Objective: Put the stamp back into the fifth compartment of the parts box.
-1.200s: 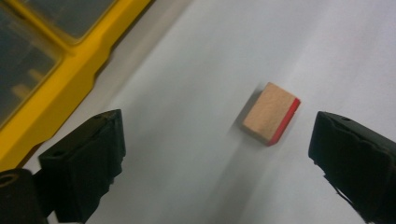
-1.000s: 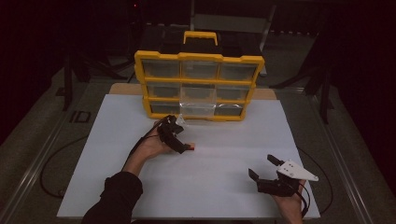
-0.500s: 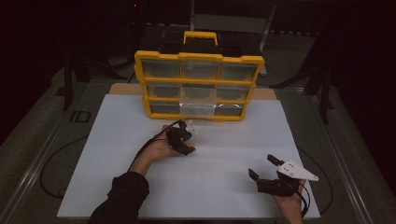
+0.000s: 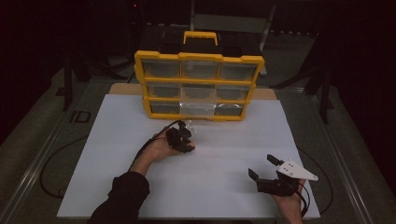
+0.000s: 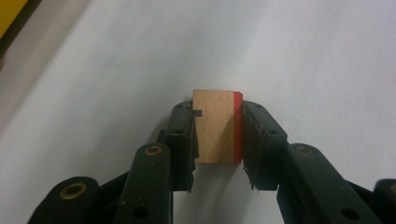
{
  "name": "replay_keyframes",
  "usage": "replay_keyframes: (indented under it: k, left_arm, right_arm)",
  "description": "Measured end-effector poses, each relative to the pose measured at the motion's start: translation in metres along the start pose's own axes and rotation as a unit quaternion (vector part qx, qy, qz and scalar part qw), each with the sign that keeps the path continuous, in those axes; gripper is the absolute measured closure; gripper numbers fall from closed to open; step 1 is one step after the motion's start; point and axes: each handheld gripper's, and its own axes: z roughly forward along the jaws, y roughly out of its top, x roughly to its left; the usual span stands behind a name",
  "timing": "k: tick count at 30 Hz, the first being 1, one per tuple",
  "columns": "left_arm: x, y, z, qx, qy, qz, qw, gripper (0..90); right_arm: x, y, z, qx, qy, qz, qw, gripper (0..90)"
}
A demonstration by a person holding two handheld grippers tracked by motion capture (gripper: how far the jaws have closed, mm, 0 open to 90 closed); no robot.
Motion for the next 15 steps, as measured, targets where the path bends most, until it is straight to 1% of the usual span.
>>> replay_keyframes:
  k: [4, 11, 15]
  left_arm:
    - [0.001, 0.000, -0.004, -0.005, 0.002, -0.002, 1.0000, 67.0]
    - [0.000, 0.000, -0.009, -0.002, 0.008, -0.001, 1.0000, 66.9]
    - [-0.003, 0.001, -0.013, -0.007, 0.010, 0.003, 0.9999, 67.0]
  right_arm:
    - [0.000, 0.000, 0.000, 0.001, 0.001, -0.001, 1.0000, 8.3]
    - [0.000, 0.000, 0.000, 0.000, 0.000, 0.000, 1.0000, 8.3]
    - [0.000, 0.000, -0.001, 0.000, 0.000, 0.001, 1.0000, 8.3]
